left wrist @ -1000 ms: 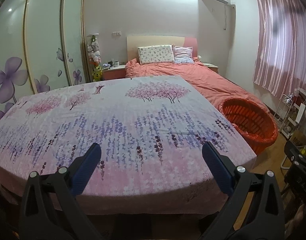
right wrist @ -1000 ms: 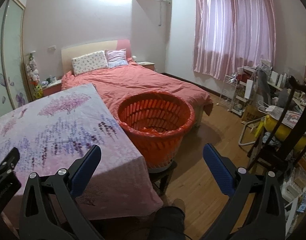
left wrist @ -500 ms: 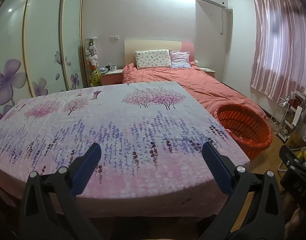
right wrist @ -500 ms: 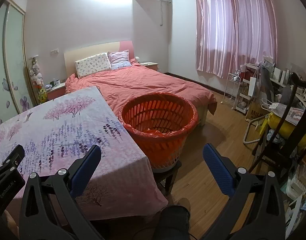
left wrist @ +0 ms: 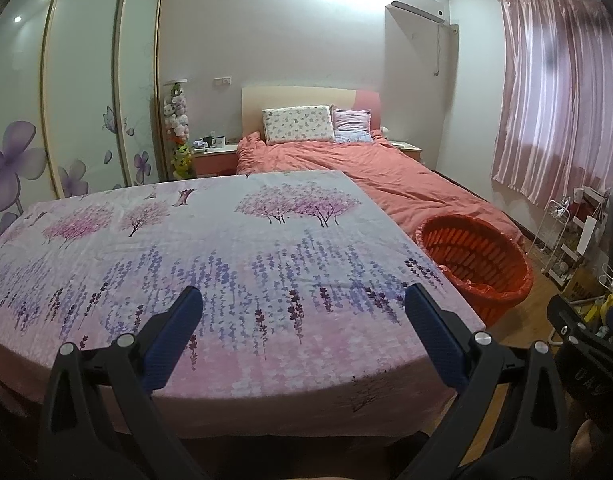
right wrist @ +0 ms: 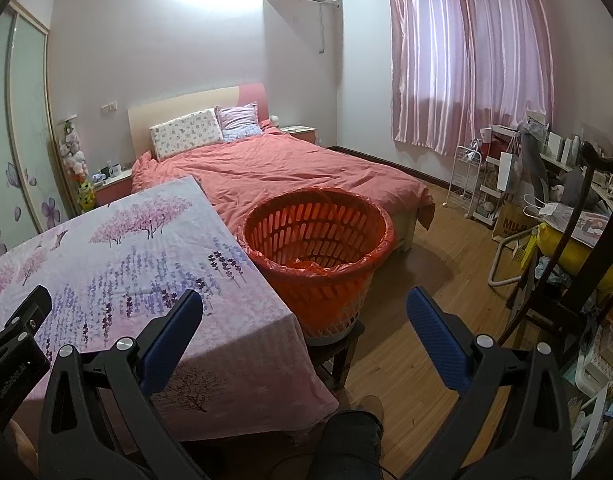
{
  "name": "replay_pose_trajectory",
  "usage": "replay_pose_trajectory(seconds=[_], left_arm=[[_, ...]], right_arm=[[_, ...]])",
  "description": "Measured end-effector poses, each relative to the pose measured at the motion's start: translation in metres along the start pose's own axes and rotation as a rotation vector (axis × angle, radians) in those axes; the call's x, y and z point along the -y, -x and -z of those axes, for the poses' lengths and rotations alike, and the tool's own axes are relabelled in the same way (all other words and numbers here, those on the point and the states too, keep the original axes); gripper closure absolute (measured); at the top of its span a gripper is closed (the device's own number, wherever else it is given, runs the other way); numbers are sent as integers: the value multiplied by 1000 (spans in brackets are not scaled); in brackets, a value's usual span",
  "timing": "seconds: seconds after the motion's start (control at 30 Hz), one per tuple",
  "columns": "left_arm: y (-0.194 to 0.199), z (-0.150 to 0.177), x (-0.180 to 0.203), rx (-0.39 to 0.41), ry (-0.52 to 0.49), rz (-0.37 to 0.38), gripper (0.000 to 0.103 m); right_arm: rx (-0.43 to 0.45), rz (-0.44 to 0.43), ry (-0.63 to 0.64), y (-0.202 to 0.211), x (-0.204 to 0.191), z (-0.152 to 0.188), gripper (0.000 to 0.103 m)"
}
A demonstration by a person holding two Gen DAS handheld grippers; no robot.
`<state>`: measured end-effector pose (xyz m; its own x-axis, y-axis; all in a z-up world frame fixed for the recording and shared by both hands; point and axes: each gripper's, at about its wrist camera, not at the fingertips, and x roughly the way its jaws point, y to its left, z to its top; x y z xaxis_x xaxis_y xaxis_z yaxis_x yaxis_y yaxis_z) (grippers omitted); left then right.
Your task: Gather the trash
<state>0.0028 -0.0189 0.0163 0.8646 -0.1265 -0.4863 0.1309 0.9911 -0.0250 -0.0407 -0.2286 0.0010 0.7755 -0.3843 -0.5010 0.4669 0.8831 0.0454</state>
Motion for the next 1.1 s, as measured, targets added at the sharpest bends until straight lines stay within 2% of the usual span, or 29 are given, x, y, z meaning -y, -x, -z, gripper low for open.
replay_pose_trajectory(seconds=[1.1], left_arm=[[-1, 1, -2, -5, 7, -3, 4]], right_arm=[[-1, 0, -2, 1, 0, 1, 2]])
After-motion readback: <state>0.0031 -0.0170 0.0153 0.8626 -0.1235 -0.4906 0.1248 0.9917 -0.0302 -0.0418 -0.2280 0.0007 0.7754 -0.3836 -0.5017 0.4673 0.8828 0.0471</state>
